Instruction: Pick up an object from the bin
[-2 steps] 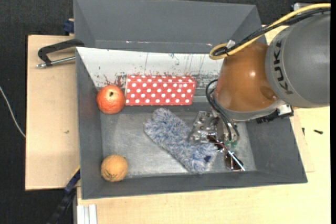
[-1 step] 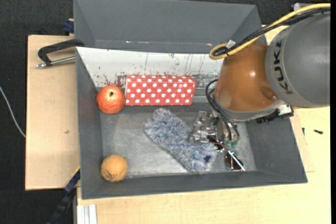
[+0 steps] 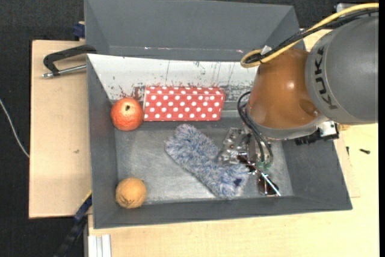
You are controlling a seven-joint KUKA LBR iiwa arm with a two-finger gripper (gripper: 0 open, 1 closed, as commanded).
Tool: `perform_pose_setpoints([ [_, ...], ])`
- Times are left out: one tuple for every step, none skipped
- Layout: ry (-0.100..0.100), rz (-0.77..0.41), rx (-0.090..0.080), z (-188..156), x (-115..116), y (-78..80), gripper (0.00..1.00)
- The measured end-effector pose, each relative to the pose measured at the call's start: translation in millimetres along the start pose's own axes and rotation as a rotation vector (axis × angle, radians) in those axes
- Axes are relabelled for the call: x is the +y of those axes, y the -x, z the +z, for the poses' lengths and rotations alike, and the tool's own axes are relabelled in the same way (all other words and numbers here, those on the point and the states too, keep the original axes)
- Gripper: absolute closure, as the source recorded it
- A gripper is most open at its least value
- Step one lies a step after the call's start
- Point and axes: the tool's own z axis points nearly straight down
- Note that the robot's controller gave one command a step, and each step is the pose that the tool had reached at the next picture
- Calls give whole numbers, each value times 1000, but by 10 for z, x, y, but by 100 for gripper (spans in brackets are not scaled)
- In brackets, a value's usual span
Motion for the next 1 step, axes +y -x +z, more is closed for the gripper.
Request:
perform_pose_setpoints([
  [0,-37,-5,-349,-168,-15,100],
])
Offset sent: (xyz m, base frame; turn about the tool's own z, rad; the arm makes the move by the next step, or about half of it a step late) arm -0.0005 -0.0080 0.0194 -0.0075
